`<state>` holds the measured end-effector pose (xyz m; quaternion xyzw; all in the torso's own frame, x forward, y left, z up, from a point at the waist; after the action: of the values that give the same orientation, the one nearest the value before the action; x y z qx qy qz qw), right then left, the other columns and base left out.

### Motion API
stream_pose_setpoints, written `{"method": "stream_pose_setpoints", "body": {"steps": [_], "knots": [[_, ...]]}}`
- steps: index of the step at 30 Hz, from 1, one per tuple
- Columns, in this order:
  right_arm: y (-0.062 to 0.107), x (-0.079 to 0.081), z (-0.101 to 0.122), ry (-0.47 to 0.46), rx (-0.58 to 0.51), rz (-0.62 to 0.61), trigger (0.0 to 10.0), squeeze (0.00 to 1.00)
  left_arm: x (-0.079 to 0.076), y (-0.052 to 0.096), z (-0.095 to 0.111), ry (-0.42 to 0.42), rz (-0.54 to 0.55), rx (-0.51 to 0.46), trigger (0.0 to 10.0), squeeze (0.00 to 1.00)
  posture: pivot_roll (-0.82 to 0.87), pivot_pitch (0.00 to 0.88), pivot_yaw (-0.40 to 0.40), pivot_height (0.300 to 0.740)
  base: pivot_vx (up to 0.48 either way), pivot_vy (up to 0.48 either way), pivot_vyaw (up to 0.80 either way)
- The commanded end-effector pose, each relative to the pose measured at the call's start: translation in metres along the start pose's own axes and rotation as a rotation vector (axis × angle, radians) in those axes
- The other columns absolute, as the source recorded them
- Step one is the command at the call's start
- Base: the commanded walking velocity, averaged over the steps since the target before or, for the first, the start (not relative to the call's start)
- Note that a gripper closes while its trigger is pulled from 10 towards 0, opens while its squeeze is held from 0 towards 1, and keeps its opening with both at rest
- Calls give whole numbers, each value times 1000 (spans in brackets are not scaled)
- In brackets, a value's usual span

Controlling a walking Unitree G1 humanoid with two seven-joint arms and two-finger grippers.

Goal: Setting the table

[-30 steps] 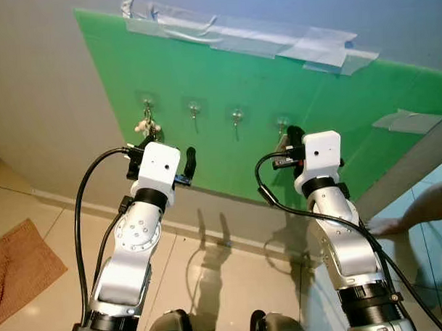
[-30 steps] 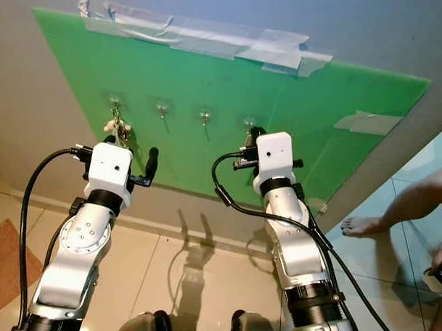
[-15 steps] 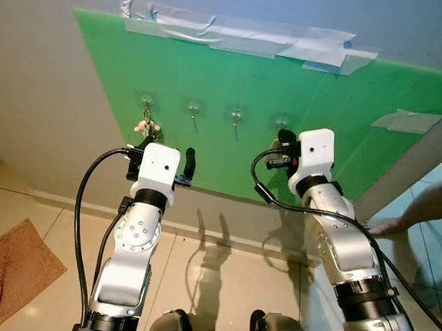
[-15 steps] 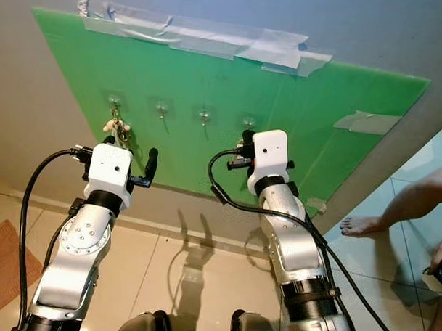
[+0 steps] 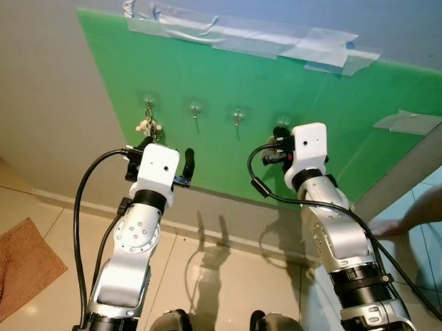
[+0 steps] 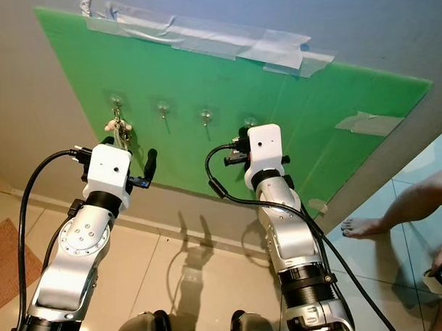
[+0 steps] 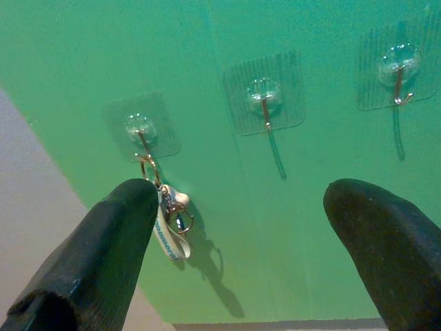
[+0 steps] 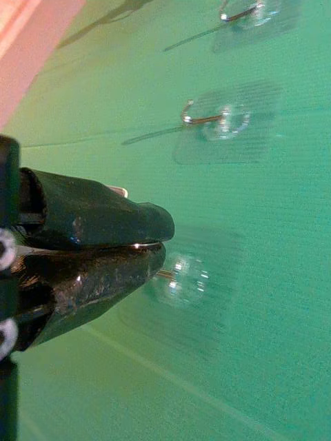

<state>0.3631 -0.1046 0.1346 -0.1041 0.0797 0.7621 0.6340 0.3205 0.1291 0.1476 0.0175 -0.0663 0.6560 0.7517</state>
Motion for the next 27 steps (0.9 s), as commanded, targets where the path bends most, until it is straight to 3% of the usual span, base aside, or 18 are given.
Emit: {"method": "stream_pose_setpoints", "body": {"steps": [1,13,20,27], "knots": [[-2,-4,0,-5,-6,-6,10000,0,1,3,0,-6,12,0,10000,0,24,124,-52,740,0,0,0],[0,-5,-8,-19,20,-7,10000,0,-1,3,0,-3,5,3,10000,0,14,128,-51,740,0,0,0],[0,-12,5,44,-48,-56,10000,0,0,3,0,-3,5,2,10000,0,13,131,-49,740,0,0,0],[-3,-13,6,40,-51,-55,10000,0,0,3,0,-4,6,3,10000,0,14,133,-48,740,0,0,0]]}}
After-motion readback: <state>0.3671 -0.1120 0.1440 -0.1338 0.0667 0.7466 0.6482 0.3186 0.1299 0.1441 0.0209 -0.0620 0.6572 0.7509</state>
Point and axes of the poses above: a point about 5 cm out from each wrist's last joint towards the gripper, its own y axis pointing back from the gripper into the wrist, its own z axis along the axis of the wrist's last joint, x = y × z, the point moved 4 cm from there along -y, pointing out of the wrist towards the gripper, and after that the axes turned 12 degrees about y, right-handed, at the moved point
